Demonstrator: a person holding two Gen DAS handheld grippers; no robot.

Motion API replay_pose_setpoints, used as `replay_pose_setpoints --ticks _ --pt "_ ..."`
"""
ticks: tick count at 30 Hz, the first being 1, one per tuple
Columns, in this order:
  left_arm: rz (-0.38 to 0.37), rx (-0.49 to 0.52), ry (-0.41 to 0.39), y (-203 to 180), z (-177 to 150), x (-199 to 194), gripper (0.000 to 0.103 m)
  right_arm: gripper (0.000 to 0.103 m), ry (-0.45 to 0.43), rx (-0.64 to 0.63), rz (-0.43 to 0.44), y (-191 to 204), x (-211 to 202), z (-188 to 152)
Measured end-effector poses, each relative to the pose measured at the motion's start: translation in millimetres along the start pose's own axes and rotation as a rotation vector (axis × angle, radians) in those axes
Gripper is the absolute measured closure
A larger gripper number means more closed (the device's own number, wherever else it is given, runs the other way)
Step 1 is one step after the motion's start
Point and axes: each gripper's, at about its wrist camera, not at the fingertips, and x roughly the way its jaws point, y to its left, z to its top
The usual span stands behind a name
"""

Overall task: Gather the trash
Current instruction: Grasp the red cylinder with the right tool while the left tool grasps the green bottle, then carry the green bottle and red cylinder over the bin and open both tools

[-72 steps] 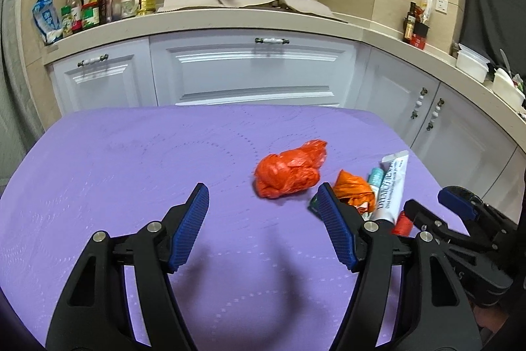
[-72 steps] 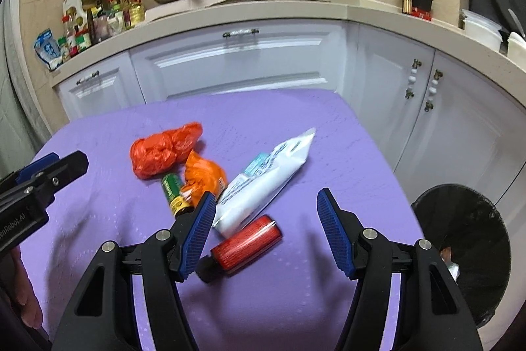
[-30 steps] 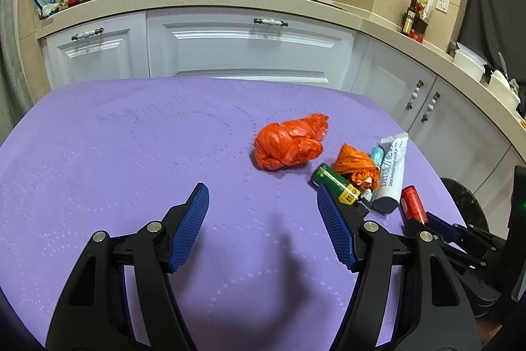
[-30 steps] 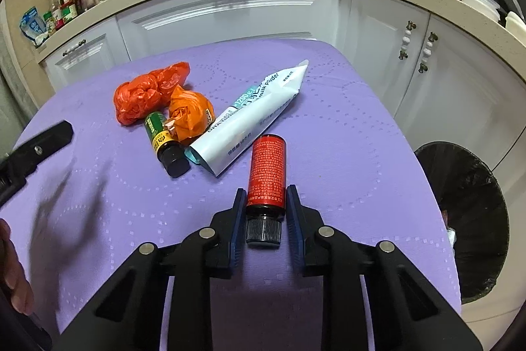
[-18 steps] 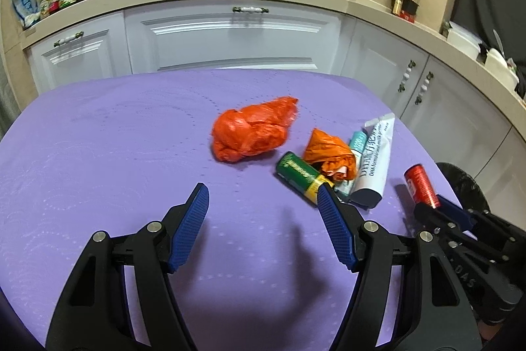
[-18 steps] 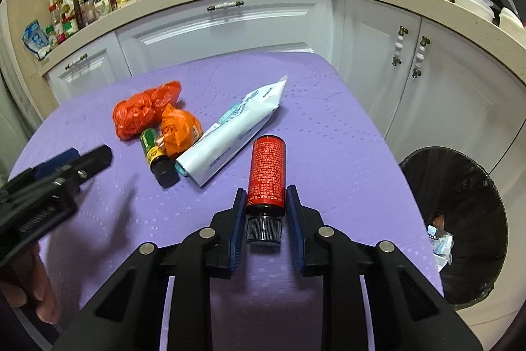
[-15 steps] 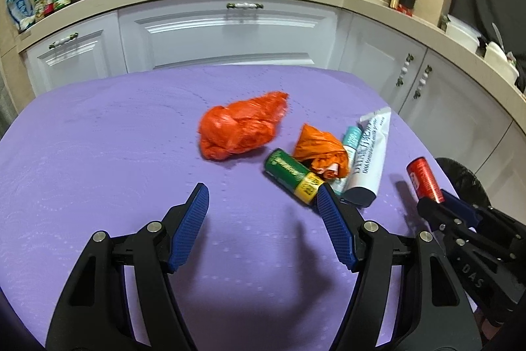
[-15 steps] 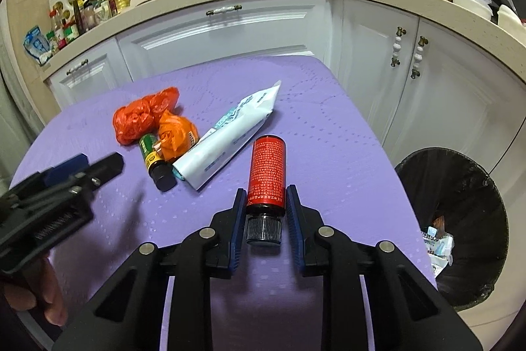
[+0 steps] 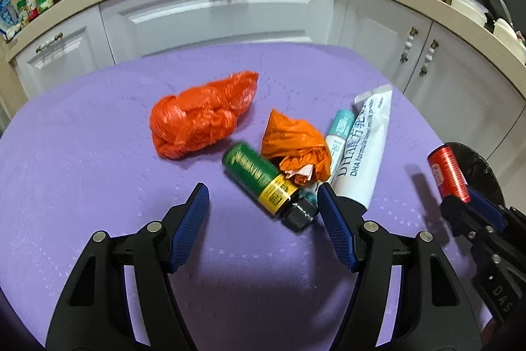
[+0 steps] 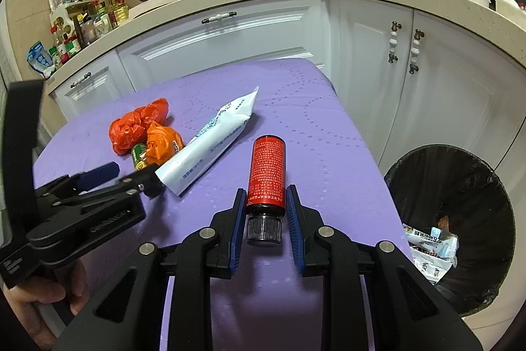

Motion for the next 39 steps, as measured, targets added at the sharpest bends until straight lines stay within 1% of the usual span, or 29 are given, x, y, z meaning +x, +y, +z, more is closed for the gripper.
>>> replay_pose_setpoints --ticks 5,12,18,21,22,24,26,28,29,35,39 --pt "0.019 -0.006 -0.008 9 -4 -5 0.036 0.078 -0.004 0.0 0.003 1 -2 -1" --pt "0.033 -0.044 -0.016 32 -10 -16 0.037 0.078 -0.004 -0.008 0.008 5 -2 -1" --pt "0.011 -0.038 -0.026 28 -5 -14 0.037 0.078 -0.002 -0.015 0.009 8 -1 1" --pt "-0.002 -0.039 -0.017 28 -3 -9 0.038 0.078 -0.002 -0.017 0.009 8 -1 1" --pt "-0.006 -0.04 -0.012 28 -2 -7 0.041 0.078 -0.002 -0.016 0.009 8 -1 1" --pt "-0.022 -0.042 0.002 28 -1 -3 0.052 0.078 -0.001 -0.016 0.009 9 -1 1" --pt "-0.033 -0.044 0.011 28 -1 -1 0.059 0.078 0.001 -0.016 0.009 10 -1 1" --pt "-0.046 -0.037 0.016 28 -2 -1 0.078 0.078 0.002 -0.016 0.009 10 0 1" --pt "-0.051 -0.034 0.017 28 -2 -1 0.08 0.078 0.002 -0.016 0.009 10 0 1" --pt "-0.048 -0.016 -0.011 30 -7 -11 0.08 0.078 -0.003 -0.012 0.008 9 0 0" --pt "-0.046 -0.022 -0.023 36 -12 -21 0.08 0.078 -0.01 -0.009 0.007 9 -2 -1"
